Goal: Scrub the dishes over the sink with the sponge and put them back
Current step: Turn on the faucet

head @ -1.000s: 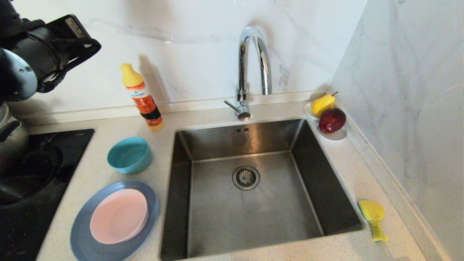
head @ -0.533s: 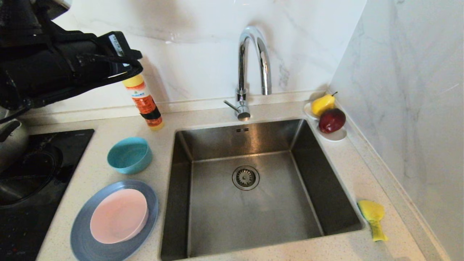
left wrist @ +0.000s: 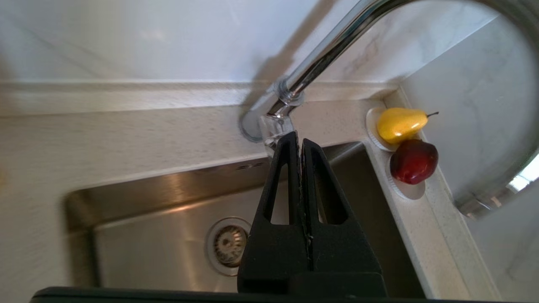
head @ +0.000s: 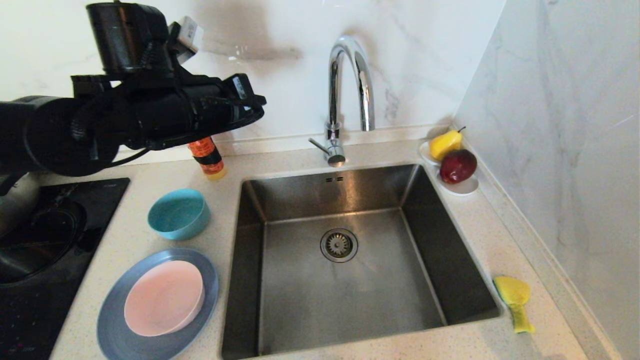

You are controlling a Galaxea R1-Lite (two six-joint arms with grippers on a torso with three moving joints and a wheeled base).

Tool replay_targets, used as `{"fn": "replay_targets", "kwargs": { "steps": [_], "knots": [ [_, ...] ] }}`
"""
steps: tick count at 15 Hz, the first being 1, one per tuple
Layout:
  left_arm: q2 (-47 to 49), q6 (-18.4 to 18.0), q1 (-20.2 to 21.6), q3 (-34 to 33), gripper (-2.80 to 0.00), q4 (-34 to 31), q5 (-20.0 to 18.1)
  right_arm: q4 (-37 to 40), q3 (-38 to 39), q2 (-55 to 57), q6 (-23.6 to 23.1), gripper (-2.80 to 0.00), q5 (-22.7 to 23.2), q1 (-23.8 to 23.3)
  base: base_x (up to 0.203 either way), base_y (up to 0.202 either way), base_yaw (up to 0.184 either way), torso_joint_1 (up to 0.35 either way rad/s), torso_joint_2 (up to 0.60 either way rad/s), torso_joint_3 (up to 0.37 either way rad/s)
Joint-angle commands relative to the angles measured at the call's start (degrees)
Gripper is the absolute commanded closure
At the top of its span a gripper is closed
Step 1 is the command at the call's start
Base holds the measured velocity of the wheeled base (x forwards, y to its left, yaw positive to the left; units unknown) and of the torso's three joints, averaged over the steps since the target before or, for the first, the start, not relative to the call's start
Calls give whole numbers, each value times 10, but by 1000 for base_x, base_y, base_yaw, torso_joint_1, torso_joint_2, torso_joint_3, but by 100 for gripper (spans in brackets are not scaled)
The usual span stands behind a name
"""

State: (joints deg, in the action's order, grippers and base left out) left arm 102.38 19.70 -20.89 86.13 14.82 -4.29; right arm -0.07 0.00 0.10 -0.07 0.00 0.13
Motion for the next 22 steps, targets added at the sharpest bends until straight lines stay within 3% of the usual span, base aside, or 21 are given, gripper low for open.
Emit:
{"fn": "replay_targets", "kwargs": {
  "steps": [1,9,13,22],
  "knots": [
    [81,10,0,40,0,12,-25,0,0,0,0,0,0,0,0,0,0,0,0,0],
    [211,18,-4,163,0,21,-90,0,0,1,0,0,0,0,0,0,0,0,0,0],
    [261,24,-4,226,0,17,-94,0,0,0,0,0,0,0,0,0,0,0,0,0],
    [297,16,-4,247,0,28,-101,0,0,1,0,0,0,0,0,0,0,0,0,0]
  ]
}}
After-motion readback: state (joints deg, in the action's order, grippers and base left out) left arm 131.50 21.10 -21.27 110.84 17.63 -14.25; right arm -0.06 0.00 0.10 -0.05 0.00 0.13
